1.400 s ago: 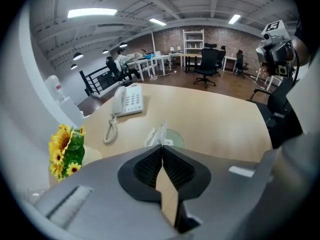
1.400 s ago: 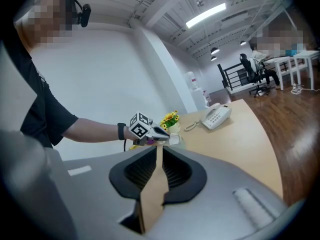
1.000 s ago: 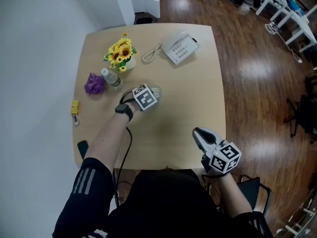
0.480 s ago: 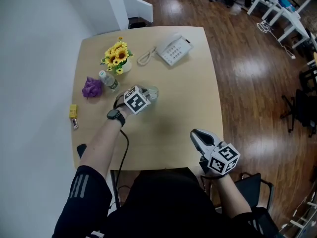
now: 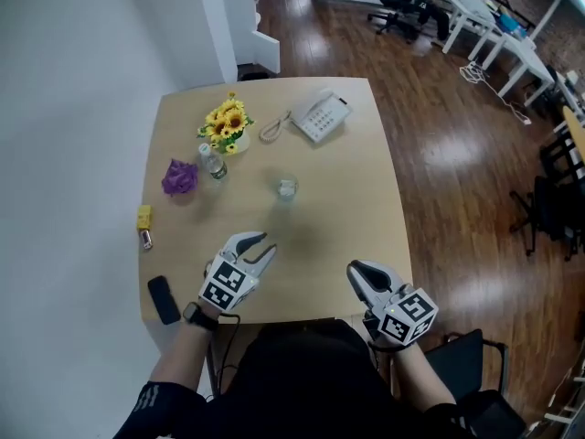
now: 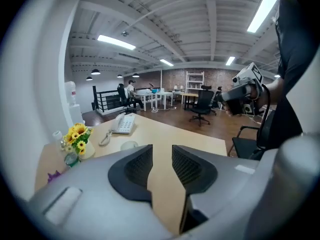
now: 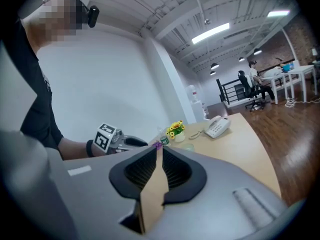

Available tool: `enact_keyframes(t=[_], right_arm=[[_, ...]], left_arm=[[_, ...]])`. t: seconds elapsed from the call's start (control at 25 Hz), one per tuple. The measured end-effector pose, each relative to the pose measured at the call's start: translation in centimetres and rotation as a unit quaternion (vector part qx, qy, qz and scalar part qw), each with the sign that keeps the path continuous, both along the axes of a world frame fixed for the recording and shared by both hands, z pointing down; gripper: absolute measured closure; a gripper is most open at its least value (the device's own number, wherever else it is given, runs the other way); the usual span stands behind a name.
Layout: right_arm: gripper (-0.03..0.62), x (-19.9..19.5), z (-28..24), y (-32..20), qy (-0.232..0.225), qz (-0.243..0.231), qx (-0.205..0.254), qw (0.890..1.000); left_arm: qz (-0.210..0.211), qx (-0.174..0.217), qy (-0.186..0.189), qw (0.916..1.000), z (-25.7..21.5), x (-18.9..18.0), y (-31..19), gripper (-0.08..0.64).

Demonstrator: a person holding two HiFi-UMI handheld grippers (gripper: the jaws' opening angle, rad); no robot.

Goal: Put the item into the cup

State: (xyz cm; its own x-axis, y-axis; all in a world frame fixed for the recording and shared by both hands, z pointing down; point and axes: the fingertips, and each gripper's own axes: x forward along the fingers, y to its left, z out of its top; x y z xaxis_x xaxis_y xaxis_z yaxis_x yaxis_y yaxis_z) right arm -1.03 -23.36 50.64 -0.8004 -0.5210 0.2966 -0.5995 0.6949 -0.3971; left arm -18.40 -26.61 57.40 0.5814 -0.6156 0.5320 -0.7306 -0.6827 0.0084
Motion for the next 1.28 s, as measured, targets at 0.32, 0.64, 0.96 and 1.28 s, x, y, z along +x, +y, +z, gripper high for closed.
enact_keyframes(t=[0.32,0.64,0.96,1.28], right_arm=[[0.547,2.3,-0.4,6.2,-0.004,-0.01,0.008,1.0],[0.546,8.6,-0.2,18.1,-0.017,-0.049,0.026,0.998],[0.548,15.2,0.1,28.8,-0.023,-0.044,-0.001,0.999],[0.584,16.2,-1.6,32.7,-0.017,-0.033,0.019,0.999]], left_arm=[[0.011,-0.006,0.02,0.9997,0.6,5.1,13.1,0.417],[-0.054,0.027,0.046,0.9971,-1.5,10.3,24.5,0.417],[-0.047,0.007,0.042,0.998,-2.4,18.6,37.3,0.397],[-0.038,0.013,0.046,0.9982,-3.9,19.7,42.0,0.396]])
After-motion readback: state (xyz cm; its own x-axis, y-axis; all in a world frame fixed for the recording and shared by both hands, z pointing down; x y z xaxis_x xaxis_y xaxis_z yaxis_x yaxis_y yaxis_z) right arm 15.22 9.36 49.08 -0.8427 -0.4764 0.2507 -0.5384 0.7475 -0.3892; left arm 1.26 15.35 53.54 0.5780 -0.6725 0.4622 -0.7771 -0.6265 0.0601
